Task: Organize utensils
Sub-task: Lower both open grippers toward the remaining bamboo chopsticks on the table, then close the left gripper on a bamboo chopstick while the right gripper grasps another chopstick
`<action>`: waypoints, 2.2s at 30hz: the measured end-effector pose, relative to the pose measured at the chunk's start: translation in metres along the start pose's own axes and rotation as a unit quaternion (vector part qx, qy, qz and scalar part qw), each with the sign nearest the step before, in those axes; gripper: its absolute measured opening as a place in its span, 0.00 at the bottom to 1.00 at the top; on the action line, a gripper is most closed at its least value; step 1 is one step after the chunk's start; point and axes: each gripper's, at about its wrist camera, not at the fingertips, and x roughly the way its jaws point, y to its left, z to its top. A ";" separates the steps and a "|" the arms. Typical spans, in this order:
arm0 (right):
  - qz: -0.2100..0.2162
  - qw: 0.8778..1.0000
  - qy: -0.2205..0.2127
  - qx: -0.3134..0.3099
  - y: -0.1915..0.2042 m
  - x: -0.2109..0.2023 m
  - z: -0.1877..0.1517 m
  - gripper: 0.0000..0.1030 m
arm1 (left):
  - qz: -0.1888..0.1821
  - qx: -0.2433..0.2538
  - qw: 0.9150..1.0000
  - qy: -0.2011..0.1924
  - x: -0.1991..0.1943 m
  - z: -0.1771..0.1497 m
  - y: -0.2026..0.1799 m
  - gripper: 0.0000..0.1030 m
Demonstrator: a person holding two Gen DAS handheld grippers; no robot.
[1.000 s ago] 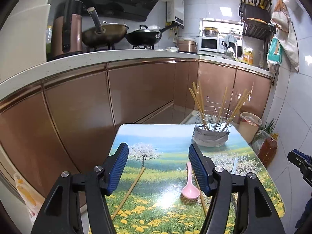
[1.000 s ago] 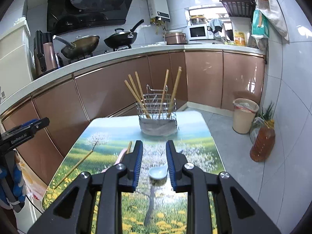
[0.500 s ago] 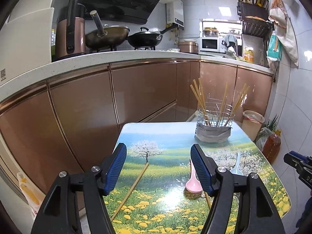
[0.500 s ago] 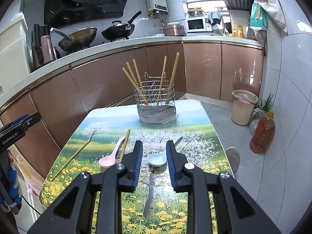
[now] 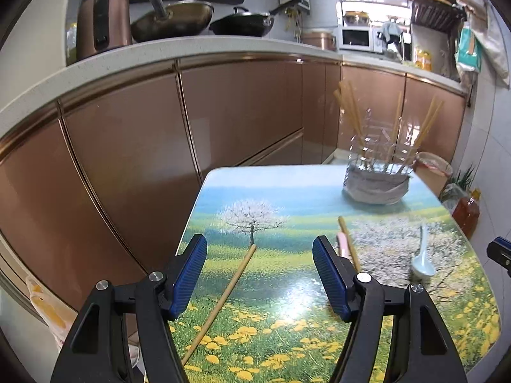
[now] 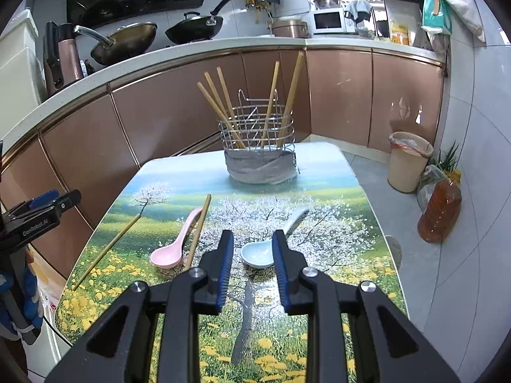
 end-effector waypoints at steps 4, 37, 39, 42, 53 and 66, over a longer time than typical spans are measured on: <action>0.001 1.000 0.013 -0.006 0.000 0.013 0.003 0.23 | 0.002 -0.001 1.000 0.017 0.022 0.001 0.004 0.66; 0.088 0.978 0.180 -0.064 0.064 0.176 0.027 0.23 | -0.080 0.004 0.977 0.197 0.149 -0.038 0.069 0.61; 0.088 0.975 0.194 -0.067 0.069 0.187 0.025 0.23 | -0.080 0.007 0.977 0.200 0.151 -0.038 0.068 0.57; 0.084 0.971 0.211 -0.075 0.076 0.202 0.024 0.23 | -0.080 0.009 0.975 0.206 0.156 -0.038 0.067 0.55; 0.061 0.963 0.240 -0.110 0.099 0.232 0.025 0.23 | -0.074 0.031 0.972 0.219 0.168 -0.032 0.059 0.48; 0.051 0.953 0.260 -0.144 0.105 0.244 0.030 0.17 | -0.098 0.069 0.958 0.261 0.190 -0.013 0.032 0.43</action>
